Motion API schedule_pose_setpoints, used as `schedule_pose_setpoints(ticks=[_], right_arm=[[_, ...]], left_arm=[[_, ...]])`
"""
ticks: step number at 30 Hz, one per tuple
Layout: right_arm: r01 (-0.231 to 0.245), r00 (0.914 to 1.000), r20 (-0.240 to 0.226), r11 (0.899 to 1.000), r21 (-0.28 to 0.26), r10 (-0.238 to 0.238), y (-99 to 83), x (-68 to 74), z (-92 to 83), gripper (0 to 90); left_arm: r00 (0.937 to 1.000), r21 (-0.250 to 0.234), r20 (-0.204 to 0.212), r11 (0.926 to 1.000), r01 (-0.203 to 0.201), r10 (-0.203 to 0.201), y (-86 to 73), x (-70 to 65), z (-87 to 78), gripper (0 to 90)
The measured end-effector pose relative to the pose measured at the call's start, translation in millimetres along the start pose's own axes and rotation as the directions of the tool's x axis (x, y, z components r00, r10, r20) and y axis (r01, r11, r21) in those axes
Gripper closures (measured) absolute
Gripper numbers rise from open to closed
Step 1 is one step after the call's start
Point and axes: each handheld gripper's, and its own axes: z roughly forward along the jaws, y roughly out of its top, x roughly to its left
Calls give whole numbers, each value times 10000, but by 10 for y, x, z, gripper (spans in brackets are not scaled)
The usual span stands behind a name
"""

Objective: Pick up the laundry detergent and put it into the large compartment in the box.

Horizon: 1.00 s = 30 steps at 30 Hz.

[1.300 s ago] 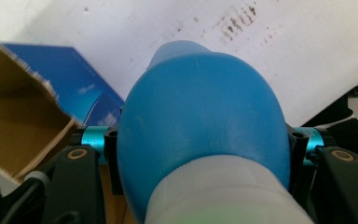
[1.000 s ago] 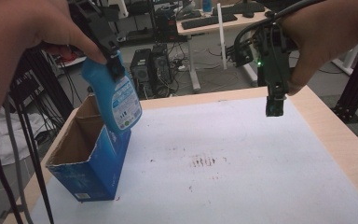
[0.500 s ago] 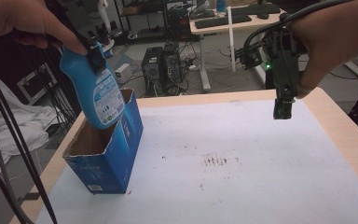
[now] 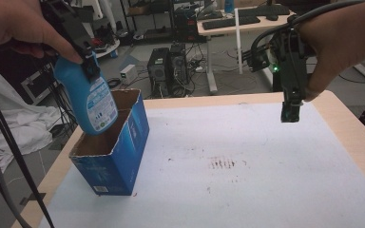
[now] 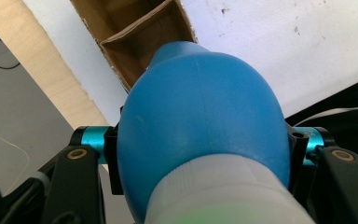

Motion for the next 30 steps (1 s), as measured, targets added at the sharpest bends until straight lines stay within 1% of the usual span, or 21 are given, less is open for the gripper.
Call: schedule_pose_setpoints(ticks=[2,4,9,10,11,12,13,14,16,18,19,20,21,22,23,24,25,26,28,29,30], right_arm=[[-43,10000,3,10000,-10,43,-1,1,0,10],[-93,10000,-4,10000,29,93,-6,0,2,10],[-98,10000,14,10000,0,98,-4,-13,8,10],[-98,10000,14,10000,0,98,-4,-13,8,10],[-50,10000,42,10000,-61,51,-2,-21,12,10],[-116,9999,27,9999,-20,116,0,-25,13,10],[-18,10000,50,10000,-62,18,1,-34,17,10],[-46,10000,58,10000,-62,46,3,-34,19,10],[-139,9999,34,9999,-2,139,5,-30,19,10],[-128,9999,44,9999,5,128,4,-31,18,10],[-44,10000,64,10000,-49,45,3,-36,20,10],[-57,10000,56,10000,-38,58,0,-38,19,10],[-99,9999,52,9999,-49,99,-3,-38,20,10],[-229,9997,59,9997,28,229,-5,-31,16,10],[-102,9999,59,9999,-40,102,-10,-43,21,10],[-221,9997,51,9998,31,220,-14,-36,17,10],[-149,9999,54,9999,-1,149,-17,-43,19,10],[-244,9997,33,9997,13,244,-19,-36,18,10],[-138,9999,37,9999,-60,138,-22,-43,25,10],[-100,9999,43,9999,-72,101,-24,-48,33,10],[-211,9998,17,9998,12,211,-26,-43,35,10]], left_arm=[[10000,21,24,10000,-8,8,0,27,50,385],[9999,118,94,9999,-54,53,2,64,143,385],[9995,375,98,9988,-306,302,22,124,345,384],[9995,375,98,9988,-306,302,22,124,345,385],[9986,436,100,9977,-516,513,27,143,429,385],[9981,454,110,9971,-605,601,27,150,458,384],[9977,459,114,9966,-678,674,25,154,488,384],[9958,470,151,9948,-907,901,26,165,548,384],[9895,425,188,9886,-1443,1436,18,159,638,385],[9792,562,295,9778,-2021,2007,15,169,718,385],[9764,498,320,9754,-2149,2135,9,167,762,385],[9718,504,343,9708,-2347,2332,5,170,799,385],[9714,412,376,9709,-2358,2344,-1,168,843,385],[9648,534,352,9636,-2621,2605,4,185,876,385],[9666,498,400,9657,-2550,2532,-2,183,926,385],[9654,578,431,9640,-2594,2572,-1,194,966,384],[9615,652,417,9595,-2740,2717,3,206,1006,385],[9568,671,402,9546,-2901,2880,-2,206,1050,385],[9437,714,360,9411,-3306,3288,-10,200,1136,385],[9359,800,370,9325,-3521,3503,-6,206,1170,385],[9327,724,374,9299,-3605,3586,-10,200,1211,384]])
